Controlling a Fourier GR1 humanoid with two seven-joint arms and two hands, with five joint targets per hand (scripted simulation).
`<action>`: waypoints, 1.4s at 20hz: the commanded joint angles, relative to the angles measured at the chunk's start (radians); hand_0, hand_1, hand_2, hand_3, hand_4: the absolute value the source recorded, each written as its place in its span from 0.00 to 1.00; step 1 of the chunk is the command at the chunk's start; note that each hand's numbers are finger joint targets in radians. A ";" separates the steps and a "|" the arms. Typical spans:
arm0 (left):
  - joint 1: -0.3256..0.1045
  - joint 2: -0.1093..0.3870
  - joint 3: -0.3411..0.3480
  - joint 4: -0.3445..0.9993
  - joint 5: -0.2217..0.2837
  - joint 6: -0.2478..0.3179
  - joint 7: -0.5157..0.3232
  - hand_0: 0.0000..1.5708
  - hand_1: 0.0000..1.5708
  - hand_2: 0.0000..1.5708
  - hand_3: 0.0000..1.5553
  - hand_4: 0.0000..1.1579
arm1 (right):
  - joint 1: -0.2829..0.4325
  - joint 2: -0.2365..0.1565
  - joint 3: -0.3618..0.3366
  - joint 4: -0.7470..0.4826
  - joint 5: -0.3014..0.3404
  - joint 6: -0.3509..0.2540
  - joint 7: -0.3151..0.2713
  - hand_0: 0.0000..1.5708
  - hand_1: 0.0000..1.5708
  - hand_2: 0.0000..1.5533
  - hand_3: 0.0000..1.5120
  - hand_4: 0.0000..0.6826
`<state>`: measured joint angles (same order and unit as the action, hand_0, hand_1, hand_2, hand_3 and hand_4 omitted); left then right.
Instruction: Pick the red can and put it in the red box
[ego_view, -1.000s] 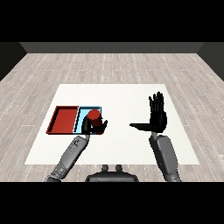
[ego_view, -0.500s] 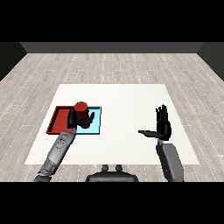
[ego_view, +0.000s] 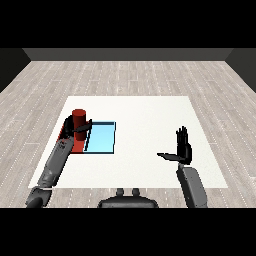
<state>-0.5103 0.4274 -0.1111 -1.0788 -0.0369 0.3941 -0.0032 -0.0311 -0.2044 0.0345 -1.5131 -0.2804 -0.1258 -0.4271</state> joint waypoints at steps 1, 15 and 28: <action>-0.034 0.048 0.090 0.230 0.016 -0.035 -0.058 1.00 1.00 0.99 0.94 0.95 | -0.028 0.003 0.015 0.035 0.032 0.004 -0.009 0.00 0.00 0.00 0.00 0.00; -0.214 0.041 0.127 0.906 -0.108 0.040 -0.103 0.34 0.34 0.39 0.00 0.57 | -0.022 -0.013 -0.025 0.015 0.038 0.035 -0.102 0.00 0.00 0.00 0.00 0.00; -0.277 0.067 0.051 1.052 -0.205 -0.101 -0.010 0.00 0.00 0.00 0.00 0.00 | -0.010 0.014 -0.001 -0.047 0.046 0.039 -0.105 0.00 0.00 0.00 0.00 0.00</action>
<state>-0.7489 0.4838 -0.0247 -0.0660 -0.1993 0.3214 -0.0728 -0.0400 -0.1960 0.0234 -1.5326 -0.2372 -0.0889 -0.5408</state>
